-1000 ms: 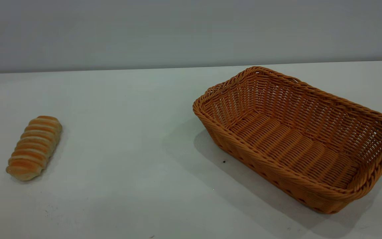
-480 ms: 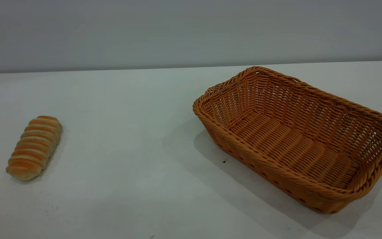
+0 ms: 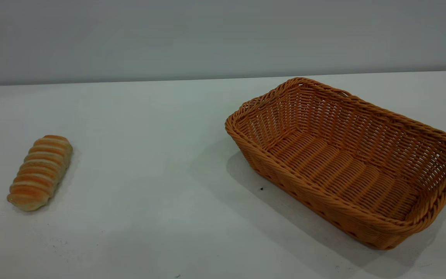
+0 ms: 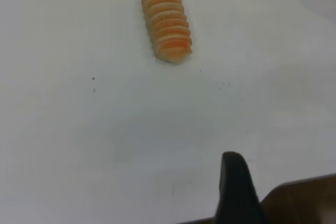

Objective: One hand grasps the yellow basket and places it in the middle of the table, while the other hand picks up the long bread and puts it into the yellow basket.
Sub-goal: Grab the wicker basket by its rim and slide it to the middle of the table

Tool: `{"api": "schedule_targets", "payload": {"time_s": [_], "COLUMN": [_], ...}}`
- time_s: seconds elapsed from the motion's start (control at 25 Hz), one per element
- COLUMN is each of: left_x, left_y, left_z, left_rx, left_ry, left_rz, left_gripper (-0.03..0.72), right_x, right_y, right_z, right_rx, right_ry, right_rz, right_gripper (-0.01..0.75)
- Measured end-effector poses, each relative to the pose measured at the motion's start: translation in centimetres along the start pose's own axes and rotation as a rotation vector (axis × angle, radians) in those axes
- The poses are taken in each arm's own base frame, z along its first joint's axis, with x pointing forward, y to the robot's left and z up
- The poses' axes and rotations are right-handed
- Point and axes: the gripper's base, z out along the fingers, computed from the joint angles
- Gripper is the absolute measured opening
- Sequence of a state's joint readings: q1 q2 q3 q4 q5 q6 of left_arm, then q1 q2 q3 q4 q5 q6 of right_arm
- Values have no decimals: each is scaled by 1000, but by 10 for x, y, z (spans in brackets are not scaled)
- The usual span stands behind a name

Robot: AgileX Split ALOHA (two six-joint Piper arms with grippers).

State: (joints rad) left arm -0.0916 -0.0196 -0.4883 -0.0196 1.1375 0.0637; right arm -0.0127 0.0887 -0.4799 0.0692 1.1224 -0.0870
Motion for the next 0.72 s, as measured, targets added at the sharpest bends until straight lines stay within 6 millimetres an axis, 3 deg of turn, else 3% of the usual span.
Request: {"api": "schedule_targets", "payload": {"time_s": [0.48,0.72], "left_x": [-1,-12], "left_y": [0,0], "left_z": [1,20], "left_rx": [37,41], "left_ry": [7,157], "left_rz": [15,-16], "left_gripper": [529,529], "right_x": [0,-6], "right_y": [2,4], "right_z": [-1,7], "right_rx": [-121,-181], "right_ry": [-1,57], "right_rz": [-33,-20], "right_gripper": [589,589]}}
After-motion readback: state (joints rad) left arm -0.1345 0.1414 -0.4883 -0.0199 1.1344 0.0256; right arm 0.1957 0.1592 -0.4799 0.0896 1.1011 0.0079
